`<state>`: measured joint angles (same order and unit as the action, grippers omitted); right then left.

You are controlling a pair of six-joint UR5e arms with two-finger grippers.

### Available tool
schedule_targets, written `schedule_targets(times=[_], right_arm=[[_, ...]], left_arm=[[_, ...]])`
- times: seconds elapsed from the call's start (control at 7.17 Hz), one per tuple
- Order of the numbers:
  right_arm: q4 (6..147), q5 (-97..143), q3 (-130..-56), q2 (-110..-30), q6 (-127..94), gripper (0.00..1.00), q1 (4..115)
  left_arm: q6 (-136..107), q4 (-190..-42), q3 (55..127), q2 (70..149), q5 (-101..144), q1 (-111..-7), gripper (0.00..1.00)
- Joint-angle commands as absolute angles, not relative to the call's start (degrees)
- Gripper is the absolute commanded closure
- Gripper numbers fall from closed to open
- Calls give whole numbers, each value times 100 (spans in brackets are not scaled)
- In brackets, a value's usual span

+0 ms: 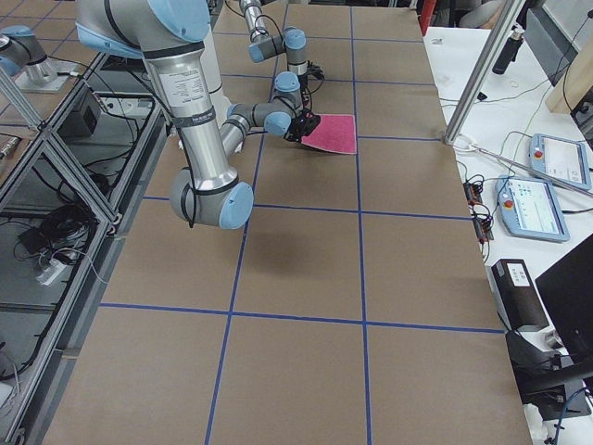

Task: Fold towel twice with both arms
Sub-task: 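Grasp the towel's near corners with both grippers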

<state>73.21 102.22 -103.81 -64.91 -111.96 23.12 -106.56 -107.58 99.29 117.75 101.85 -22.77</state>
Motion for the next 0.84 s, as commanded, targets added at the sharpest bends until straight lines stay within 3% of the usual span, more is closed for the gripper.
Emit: schedule_targets(times=[0.0, 0.7], right_arm=[[7313, 10230, -10380, -6513, -11197, 100, 2312], [7313, 10274, -10837, -6882, -11197, 100, 2154]], left_arm=[[-10652, -10758, 9949, 11821, 10187, -2285, 100], [-10652, -10767, 10107, 11865, 10222, -2259, 100]])
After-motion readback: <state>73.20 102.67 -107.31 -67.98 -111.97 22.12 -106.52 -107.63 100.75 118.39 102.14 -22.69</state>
